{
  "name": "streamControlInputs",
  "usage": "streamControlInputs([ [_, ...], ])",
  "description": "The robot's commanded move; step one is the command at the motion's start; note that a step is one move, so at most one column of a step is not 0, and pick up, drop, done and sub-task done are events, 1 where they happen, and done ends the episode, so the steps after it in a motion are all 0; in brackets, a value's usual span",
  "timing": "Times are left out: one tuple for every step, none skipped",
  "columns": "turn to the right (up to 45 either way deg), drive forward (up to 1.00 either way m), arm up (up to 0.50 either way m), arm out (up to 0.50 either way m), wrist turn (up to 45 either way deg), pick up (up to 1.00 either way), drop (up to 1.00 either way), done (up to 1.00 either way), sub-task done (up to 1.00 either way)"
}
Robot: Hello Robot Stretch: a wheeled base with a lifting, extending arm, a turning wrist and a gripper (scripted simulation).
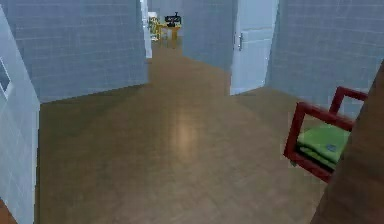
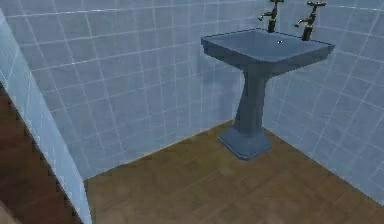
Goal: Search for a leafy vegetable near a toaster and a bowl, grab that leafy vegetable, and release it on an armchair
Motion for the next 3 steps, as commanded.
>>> streamControlInputs([
  [45.0, 0.00, 0.00, 0.00, 0.0, 0.00, 0.00, 0.00, 0.00],
  [9.0, 0.00, 0.00, 0.00, 0.0, 0.00, 0.00, 0.00, 0.00],
  [0.0, 0.15, 0.00, 0.00, 0.0, 0.00, 0.00, 0.00, 0.00],
])
